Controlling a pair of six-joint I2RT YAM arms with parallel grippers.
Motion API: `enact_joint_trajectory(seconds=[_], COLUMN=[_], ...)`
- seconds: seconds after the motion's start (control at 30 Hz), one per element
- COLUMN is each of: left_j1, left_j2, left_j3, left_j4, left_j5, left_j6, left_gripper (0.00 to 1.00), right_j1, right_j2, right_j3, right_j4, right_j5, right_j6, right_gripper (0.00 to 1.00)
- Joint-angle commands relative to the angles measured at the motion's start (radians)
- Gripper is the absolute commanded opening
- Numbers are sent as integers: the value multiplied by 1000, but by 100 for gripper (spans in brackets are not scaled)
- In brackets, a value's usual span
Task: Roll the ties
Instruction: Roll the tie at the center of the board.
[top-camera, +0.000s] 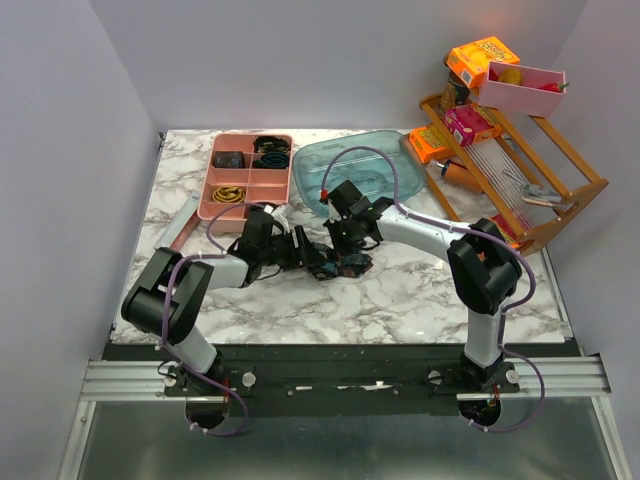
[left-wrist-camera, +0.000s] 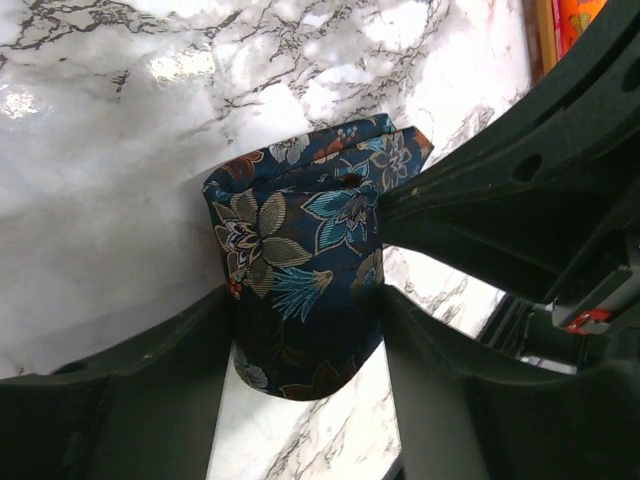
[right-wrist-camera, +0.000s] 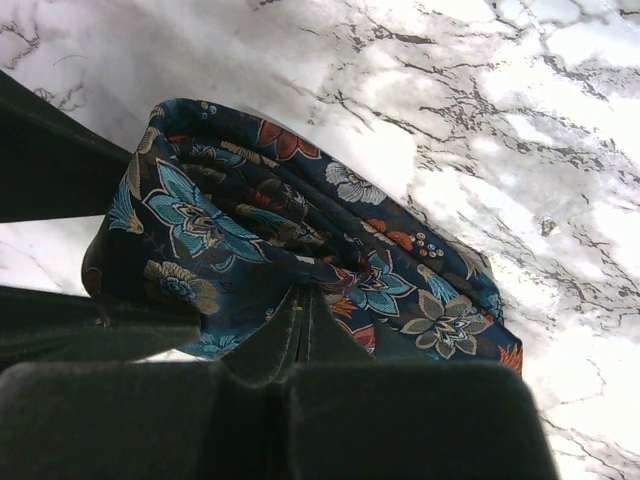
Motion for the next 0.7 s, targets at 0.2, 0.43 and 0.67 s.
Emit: enact_joint_trajectory(seconds=[0.2,0.43,0.67], left_j1=[-8,-15,-31], left_j2=[-4,-7,-18], left_j3=[97,183,293], left_j4=[-106,-297,-528], left_j5=[-5,-43,-181], left_j6=[39,119,242], left_gripper=[49,45,44], right_j1=[3,3,-4], right_j2=[-2,-1,-60], right_j3=[-18,0,-21], right_j4=[6,9,18], right_j5=[-27,-38,25], right_j6=[13,20,30], right_gripper=[1,1,1])
